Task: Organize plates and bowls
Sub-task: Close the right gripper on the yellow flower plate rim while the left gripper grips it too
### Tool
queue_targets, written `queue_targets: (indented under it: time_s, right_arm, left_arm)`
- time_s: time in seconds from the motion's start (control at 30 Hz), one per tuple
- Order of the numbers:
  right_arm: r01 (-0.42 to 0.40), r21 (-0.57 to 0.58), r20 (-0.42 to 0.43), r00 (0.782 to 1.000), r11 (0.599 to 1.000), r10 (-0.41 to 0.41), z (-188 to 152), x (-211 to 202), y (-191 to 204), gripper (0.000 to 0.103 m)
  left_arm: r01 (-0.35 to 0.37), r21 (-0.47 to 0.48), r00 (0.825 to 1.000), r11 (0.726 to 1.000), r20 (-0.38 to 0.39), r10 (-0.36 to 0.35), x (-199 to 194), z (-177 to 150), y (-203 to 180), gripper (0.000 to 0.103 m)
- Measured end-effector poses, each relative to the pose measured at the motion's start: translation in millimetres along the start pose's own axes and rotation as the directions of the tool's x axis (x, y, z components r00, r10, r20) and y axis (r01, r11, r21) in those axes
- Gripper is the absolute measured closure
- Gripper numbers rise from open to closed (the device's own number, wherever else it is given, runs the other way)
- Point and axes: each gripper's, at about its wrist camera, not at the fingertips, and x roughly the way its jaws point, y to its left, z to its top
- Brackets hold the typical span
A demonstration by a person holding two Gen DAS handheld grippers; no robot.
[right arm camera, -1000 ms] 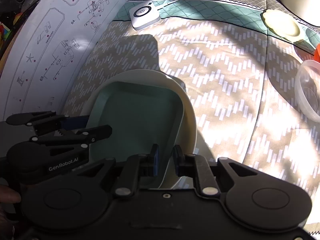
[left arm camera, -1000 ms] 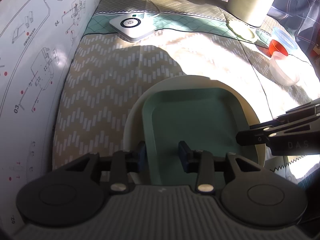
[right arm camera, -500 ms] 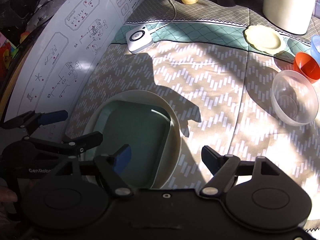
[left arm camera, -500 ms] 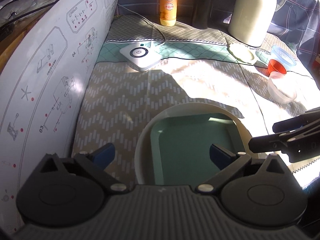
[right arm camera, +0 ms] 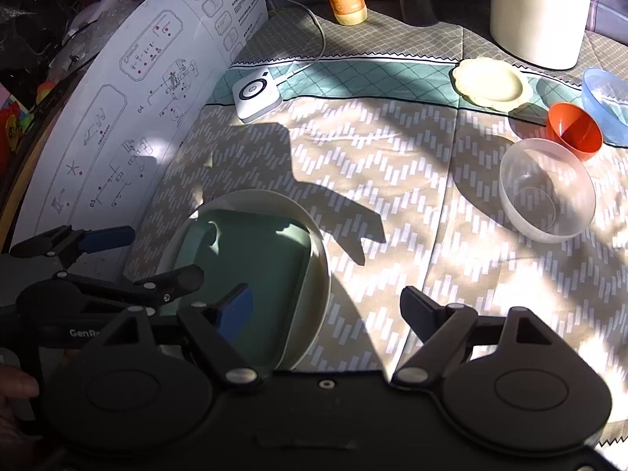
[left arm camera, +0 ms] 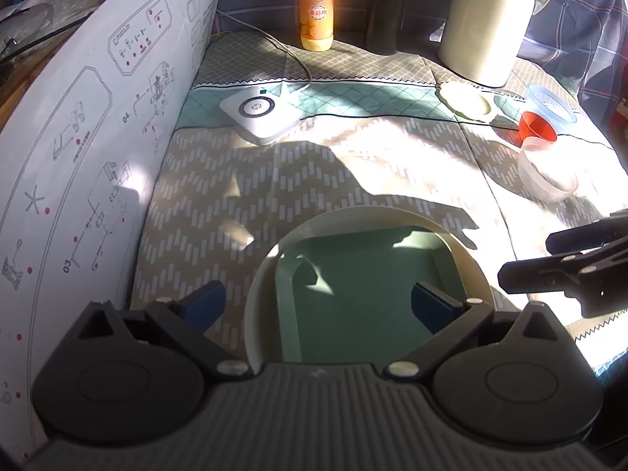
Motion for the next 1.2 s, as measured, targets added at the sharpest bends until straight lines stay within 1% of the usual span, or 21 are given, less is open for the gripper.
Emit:
queue_targets:
  time_s: [0.07,0.27,0.4,0.6,0.77,0.83,0.93,0.97,1.03,1.1,1.13,1.2]
  right_arm:
    - [0.001,0.003,0.008,1.000,1.000,-0.001,1,-2,-3,0.020]
    - [-0.003,0.020,0.070,0.998,1.000,0.002,11,-12,-18,0.020]
    - [0.024,0.026,0.114,0.993,0.999,-0.027,26,-18,-33,0.020]
    - [0.084,0.047,0.148,0.985,0.995,-0.091,59,-20,-60,0.020]
    - [0.093,0.043,0.192,0.976,0.995,-0.100,91,-14,-82,0.021]
    - [0.095,0.047,0.215,0.971,0.994,-0.103,109,-12,-94,0.021]
    - [0.118,0.073,0.231,0.964,0.990,-0.131,132,-8,-112,0.022]
    - [0.118,0.090,0.228,0.964,0.989,-0.136,141,-5,-121,0.024]
    - [0.120,0.128,0.217,0.965,0.984,-0.146,154,2,-136,0.025]
    - [0.133,0.156,0.202,0.966,0.979,-0.164,166,12,-151,0.034]
    - [0.139,0.160,0.191,0.967,0.977,-0.169,169,17,-156,0.037]
    - [0.146,0.168,0.175,0.969,0.975,-0.175,177,27,-166,0.051]
  left_arm:
    - [-0.002,0.006,1.000,1.000,0.002,0.002,2,5,-3,0.000]
    - [-0.014,0.051,0.999,0.999,0.037,0.012,8,28,-20,0.000]
    - [0.000,0.077,0.998,0.997,0.060,-0.005,17,51,-34,0.000]
    - [0.021,0.147,0.997,0.989,0.068,-0.031,38,86,-59,0.000]
    - [0.035,0.195,0.994,0.980,0.092,-0.054,58,120,-79,0.000]
    - [0.042,0.191,0.992,0.981,0.106,-0.063,68,135,-86,0.000]
    - [0.079,0.165,0.989,0.983,0.107,-0.098,85,155,-93,0.000]
    - [0.086,0.157,0.989,0.984,0.107,-0.103,91,161,-95,0.000]
    - [0.092,0.148,0.989,0.985,0.098,-0.107,104,170,-101,0.000]
    - [0.098,0.140,0.991,0.985,0.080,-0.110,120,177,-106,0.000]
    - [0.104,0.136,0.991,0.985,0.071,-0.115,126,180,-109,0.000]
    - [0.119,0.130,0.990,0.984,0.055,-0.127,137,185,-115,0.000]
